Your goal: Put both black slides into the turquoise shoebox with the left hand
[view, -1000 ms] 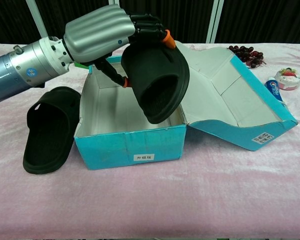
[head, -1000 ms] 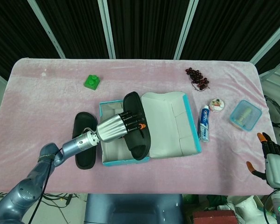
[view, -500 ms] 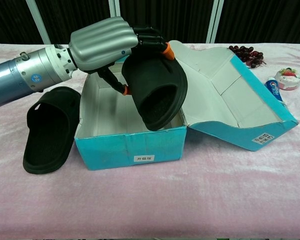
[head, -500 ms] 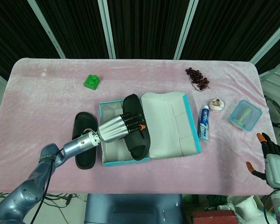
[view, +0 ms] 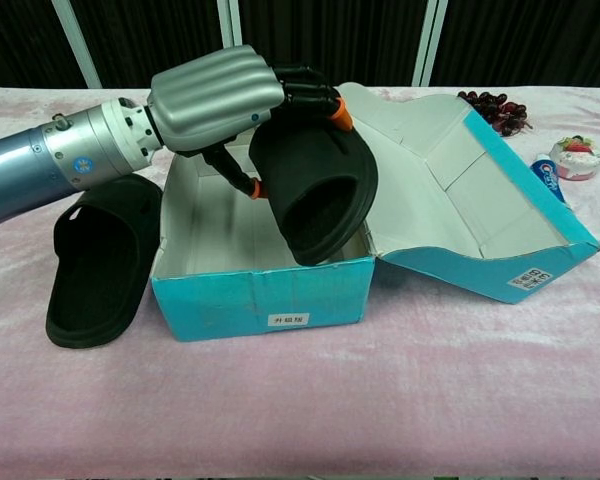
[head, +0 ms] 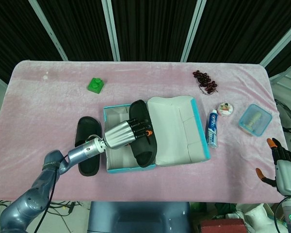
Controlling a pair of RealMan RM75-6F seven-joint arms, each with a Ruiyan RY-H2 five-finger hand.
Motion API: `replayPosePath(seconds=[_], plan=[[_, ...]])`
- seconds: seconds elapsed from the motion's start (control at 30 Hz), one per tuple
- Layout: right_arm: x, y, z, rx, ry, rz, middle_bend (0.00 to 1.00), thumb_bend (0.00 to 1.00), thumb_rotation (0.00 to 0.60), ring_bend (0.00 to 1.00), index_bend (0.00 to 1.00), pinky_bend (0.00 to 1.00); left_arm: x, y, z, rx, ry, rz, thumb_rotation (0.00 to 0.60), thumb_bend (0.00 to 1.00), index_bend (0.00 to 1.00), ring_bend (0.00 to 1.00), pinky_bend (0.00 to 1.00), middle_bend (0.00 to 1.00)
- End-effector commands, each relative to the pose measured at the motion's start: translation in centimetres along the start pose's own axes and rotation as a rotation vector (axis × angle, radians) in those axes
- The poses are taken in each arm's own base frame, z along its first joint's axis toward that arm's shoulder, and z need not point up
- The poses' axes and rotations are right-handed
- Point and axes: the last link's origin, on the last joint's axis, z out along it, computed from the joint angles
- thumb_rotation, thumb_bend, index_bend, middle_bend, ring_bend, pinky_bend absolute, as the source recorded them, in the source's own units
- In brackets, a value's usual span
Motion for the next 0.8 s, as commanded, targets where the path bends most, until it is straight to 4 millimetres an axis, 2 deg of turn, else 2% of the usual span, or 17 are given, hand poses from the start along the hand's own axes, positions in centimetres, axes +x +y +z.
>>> replayPosePath(seconds=[0.03, 0.27, 0.8], plan=[[0.0, 0.0, 0.0, -0.001, 0.000, 0.002, 0.04, 0.21, 0.600, 0.13, 0.00, 0.15, 0.2, -0.1, 0.0, -0.016, 0.001, 0.050, 0.600, 0.26, 0.29, 0.16, 0.37, 0.33], [-0.1, 0.0, 0.0, 0.001, -0.007, -0.001, 0.04, 0.21, 0.600, 0.13, 0.00, 0.15, 0.7, -0.5, 0.4, -0.078, -0.012, 0.190, 0.600, 0.26, 0.30, 0.16, 0.36, 0.33], [-0.1, 0.0, 0.0, -0.004, -0.017, 0.014, 0.04, 0.21, 0.600, 0.13, 0.00, 0.15, -0.1, 1.0, 1.2, -0.107, -0.023, 0.202, 0.600, 0.26, 0.30, 0.16, 0.36, 0.33]])
